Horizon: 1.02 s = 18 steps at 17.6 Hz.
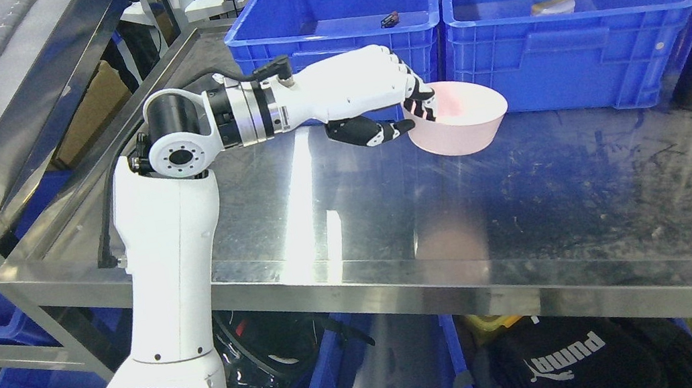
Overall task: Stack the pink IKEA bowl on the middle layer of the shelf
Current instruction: 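Lift the pink bowl off the table with the left hand, then hold the pink bowl raised in the left hand while driving to the shelf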
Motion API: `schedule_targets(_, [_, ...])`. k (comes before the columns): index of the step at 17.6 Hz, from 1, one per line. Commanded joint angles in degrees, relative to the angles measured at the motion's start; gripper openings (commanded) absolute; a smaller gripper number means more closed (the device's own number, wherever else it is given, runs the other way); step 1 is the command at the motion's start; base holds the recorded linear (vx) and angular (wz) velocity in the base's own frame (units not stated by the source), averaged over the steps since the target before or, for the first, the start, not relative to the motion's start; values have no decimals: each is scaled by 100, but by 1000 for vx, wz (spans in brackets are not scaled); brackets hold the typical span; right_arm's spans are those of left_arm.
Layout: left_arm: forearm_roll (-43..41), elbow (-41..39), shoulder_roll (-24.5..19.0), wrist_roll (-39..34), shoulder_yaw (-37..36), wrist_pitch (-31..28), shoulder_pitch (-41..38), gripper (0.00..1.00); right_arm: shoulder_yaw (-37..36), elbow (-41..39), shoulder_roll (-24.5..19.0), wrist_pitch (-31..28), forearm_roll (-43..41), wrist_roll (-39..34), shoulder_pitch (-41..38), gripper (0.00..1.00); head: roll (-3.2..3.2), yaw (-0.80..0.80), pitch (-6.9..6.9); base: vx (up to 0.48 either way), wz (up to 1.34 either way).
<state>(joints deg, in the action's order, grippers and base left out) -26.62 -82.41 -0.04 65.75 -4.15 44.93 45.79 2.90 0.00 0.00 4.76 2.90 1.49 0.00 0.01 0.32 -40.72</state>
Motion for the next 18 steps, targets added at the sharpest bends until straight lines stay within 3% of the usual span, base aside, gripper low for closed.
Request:
schedule_targets(1, [780,-215,-96,-9,643,7,-9,0,0,-100,100,-1,0,0,-123,100,0,0,0,14,102])
schedule_targets(11, [895,-250,-96,-97,635,7,-17,0,0,-100,100,-1,0,0,-123,100,0,0,0,-19,185])
schedule_targets(18, [886,-250,-96,-106,591,7,-44,0,0,-100,100,-1,0,0,-123,100,0,0,0,-34,621])
